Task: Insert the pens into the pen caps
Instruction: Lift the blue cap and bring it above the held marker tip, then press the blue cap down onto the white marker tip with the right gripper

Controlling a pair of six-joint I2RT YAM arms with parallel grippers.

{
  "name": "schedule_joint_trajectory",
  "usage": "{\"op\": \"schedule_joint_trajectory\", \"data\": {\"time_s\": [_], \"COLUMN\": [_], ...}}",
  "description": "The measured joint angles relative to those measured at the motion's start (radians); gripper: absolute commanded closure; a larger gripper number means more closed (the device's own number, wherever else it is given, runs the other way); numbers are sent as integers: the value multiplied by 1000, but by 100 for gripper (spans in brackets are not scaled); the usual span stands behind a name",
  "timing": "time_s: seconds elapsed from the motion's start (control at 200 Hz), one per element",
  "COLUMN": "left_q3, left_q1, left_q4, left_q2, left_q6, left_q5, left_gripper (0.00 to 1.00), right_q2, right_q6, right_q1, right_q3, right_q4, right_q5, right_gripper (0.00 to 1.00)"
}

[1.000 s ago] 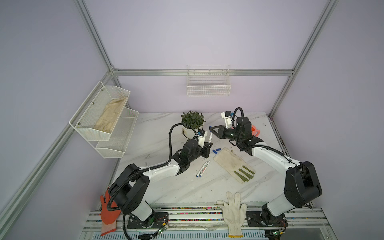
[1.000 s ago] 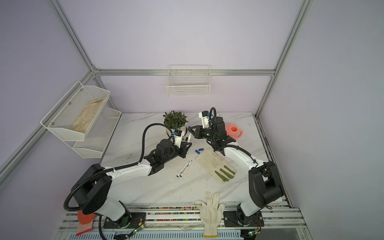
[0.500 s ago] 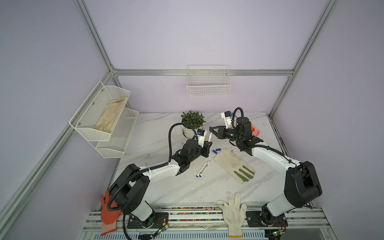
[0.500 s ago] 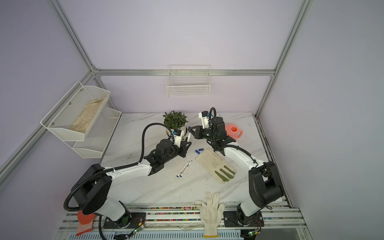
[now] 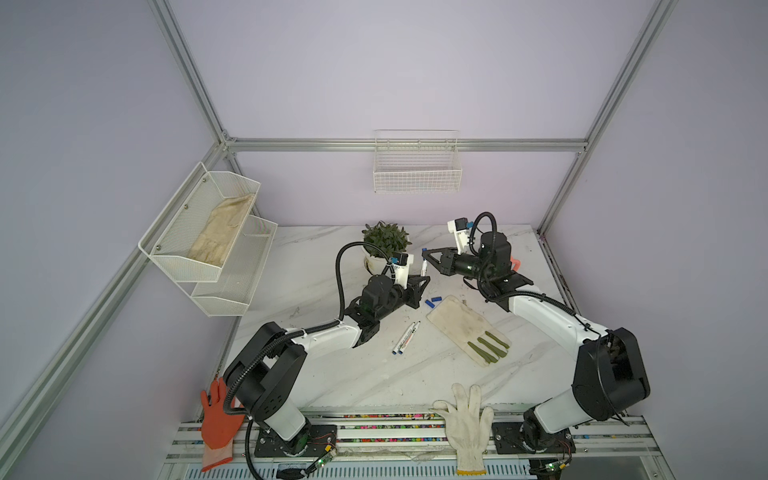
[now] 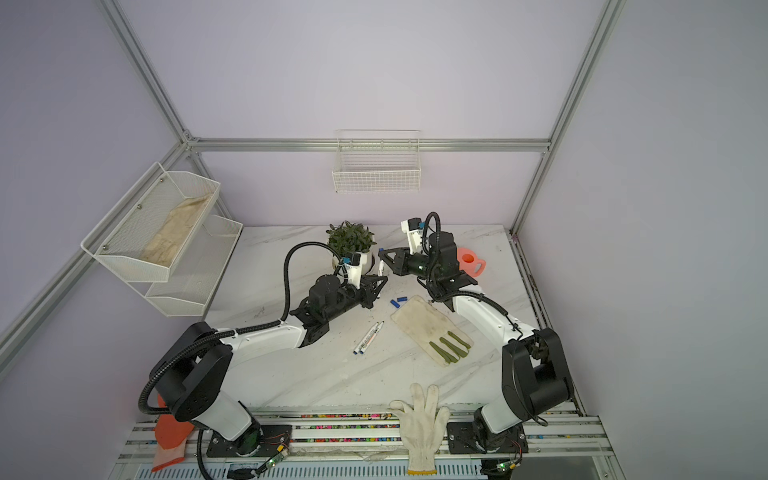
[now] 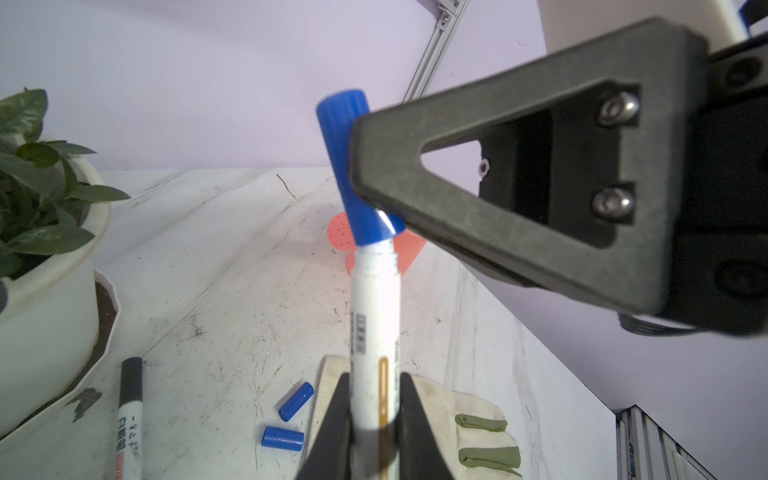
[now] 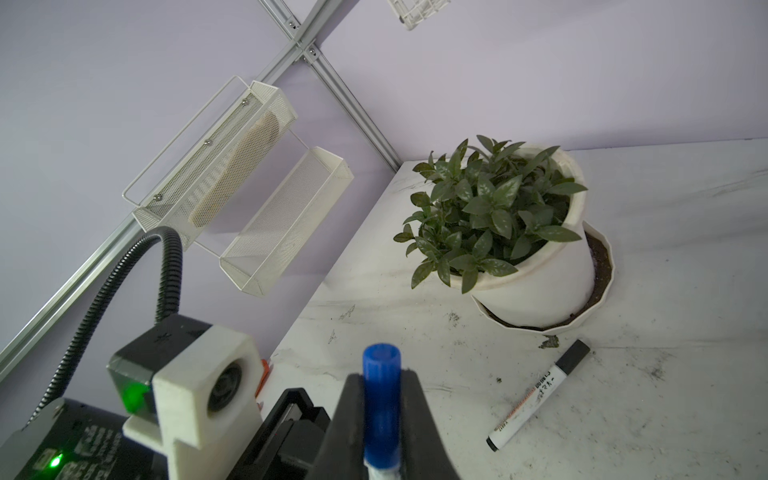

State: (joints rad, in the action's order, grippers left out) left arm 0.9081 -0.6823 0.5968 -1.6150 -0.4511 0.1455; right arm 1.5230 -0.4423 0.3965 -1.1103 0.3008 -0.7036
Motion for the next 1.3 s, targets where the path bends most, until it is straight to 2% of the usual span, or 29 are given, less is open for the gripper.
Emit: {"op": "schedule_joint_trajectory", "data": {"time_s": [0.245,0.585,0.815,1.03,1.14,1.3], "left_q3": [74,84,84,83,82,80], "left_q1": [2,2,-3,-26,-37,-48], "left_q4": [38,139,159,198,224,264], "left_q2": [-32,-76,-76,-76,-76,-76], "left_q6": [68,108,215,301,338,390], "left_q5": [35,69,55,-5,-33,-60], "left_gripper": [100,100,100,100,100,100], "right_q2": [-52,-89,-109,-134,-149,-178], "right_q6": [15,177,219,251,267,278], "right_q1": [-32,-34,-34,-33,-32,-29], "right_q3": [5,-24,-29,-40,-43,-43], "right_q4": [48,-51,-73,-100,-106,-114], "right_q5": [-45,-33,-32,-31,-28,-17], "right_gripper": [100,98,98,97,94,83]}}
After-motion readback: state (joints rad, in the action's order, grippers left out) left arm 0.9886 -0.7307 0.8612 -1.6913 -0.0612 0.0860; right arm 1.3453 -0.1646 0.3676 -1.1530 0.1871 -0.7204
